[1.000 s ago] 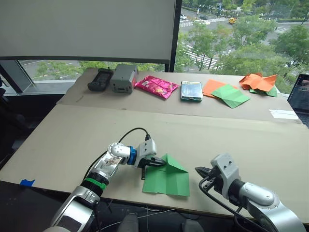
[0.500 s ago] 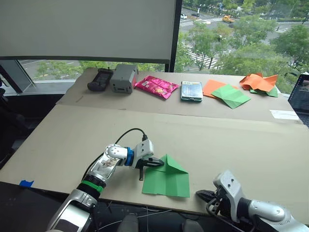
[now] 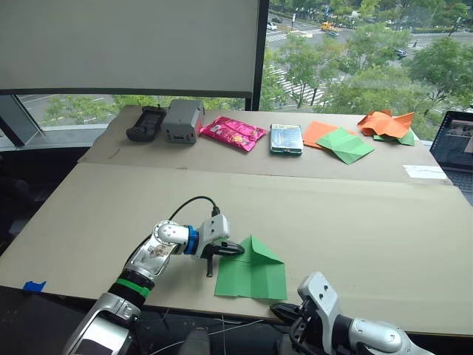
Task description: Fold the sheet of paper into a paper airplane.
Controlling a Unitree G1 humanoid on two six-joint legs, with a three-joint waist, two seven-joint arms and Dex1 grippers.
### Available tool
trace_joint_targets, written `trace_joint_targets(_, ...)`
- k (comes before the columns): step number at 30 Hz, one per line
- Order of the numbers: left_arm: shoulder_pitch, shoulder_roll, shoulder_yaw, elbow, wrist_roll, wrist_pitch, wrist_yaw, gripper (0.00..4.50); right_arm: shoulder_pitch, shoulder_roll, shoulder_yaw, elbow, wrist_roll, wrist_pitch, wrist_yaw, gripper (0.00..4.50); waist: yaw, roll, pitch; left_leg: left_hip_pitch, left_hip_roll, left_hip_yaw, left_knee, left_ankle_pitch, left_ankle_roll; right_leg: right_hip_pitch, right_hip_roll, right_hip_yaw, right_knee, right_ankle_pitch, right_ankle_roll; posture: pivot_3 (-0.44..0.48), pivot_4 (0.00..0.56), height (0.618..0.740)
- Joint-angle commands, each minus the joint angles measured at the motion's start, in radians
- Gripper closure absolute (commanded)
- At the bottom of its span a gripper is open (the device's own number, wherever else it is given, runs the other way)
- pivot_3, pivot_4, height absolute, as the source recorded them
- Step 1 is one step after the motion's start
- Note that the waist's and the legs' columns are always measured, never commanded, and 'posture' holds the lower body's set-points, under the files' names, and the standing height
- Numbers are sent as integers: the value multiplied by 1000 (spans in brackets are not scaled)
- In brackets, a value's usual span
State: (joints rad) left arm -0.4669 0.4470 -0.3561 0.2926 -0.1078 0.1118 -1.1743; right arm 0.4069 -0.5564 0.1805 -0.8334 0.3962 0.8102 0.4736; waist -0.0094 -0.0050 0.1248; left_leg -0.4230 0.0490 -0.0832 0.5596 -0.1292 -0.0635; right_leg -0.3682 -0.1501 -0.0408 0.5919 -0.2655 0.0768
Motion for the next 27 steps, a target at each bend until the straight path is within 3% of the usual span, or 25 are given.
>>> trace_joint_targets(1, 24, 35, -26, 47, 53, 25, -5, 4481, 11, 20, -10, 14, -33, -14, -56, 4500, -1, 0, 0, 0, 0, 0, 0, 0, 0, 0, 0, 0, 0, 0, 0, 0, 150, 713)
trace_joint_targets(8, 10, 32, -34, 68, 54, 15, -16, 4481, 42, 70, -62, 0, -51, -70, -115, 4500, -2, 0, 0, -1, 0, 0, 0, 0, 0, -1, 0, 0, -1, 0, 0, 0, 150, 713)
trace_joint_targets(14, -3, 28, -41, 92, 61, -2, -22, 4481, 3, 178, -97, 59, -43, -167, -155, 4500, -2, 1, 0, -1, 0, 0, 0, 0, 0, -1, 0, 0, -1, 0, 0, 0, 150, 713)
trace_joint_targets(27, -18, 26, -45, 113, 65, -13, -16, 4481, -154, 249, -67, 169, 45, -222, -52, 4500, -1, 3, -1, -1, 0, 0, -1, 0, 0, -1, 0, 0, 1, 0, 0, 0, 150, 713)
